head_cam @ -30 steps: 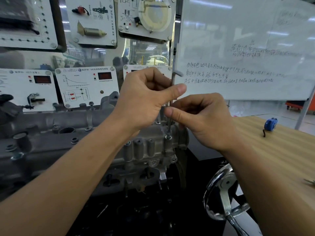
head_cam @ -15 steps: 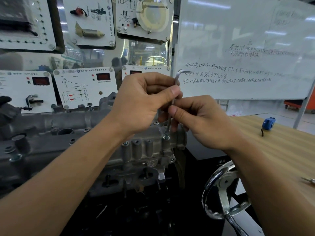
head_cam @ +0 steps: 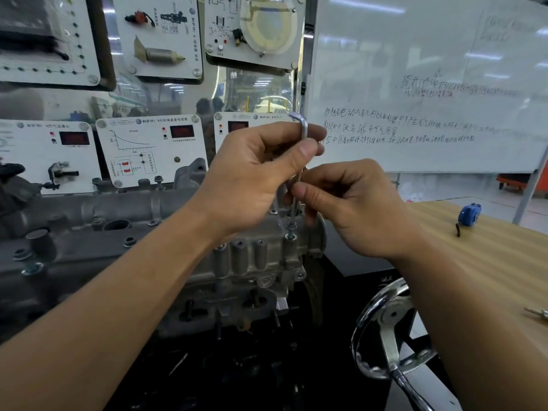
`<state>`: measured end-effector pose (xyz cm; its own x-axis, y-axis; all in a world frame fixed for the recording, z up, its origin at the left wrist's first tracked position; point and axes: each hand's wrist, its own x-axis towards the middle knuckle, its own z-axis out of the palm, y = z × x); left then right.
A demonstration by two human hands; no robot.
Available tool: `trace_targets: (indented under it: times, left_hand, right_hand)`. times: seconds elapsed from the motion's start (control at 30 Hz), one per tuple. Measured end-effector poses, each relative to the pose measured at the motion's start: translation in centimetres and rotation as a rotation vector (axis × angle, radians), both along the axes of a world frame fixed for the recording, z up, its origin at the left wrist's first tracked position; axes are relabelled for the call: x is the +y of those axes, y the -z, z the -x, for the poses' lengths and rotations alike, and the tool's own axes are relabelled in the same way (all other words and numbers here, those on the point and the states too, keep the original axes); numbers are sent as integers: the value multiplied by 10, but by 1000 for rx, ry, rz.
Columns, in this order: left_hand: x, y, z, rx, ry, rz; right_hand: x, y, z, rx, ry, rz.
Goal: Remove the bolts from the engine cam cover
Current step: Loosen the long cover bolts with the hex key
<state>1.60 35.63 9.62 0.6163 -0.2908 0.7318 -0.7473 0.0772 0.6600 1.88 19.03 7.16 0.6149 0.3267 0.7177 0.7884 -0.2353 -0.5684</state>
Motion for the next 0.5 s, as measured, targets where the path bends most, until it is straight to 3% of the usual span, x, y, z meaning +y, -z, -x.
trace_targets:
  times: [0.17, 0.4, 0.5]
  left_hand:
    - [5, 4, -2, -4, -28, 9]
    - [-6, -4, -6, 5, -202, 91]
    - [-7, -4, -5, 23, -207, 80]
  right_hand:
    - [3, -1, 3, 29, -23, 50]
    - [14, 3, 3, -38, 118, -198]
    - [14, 2, 3, -18, 151, -204]
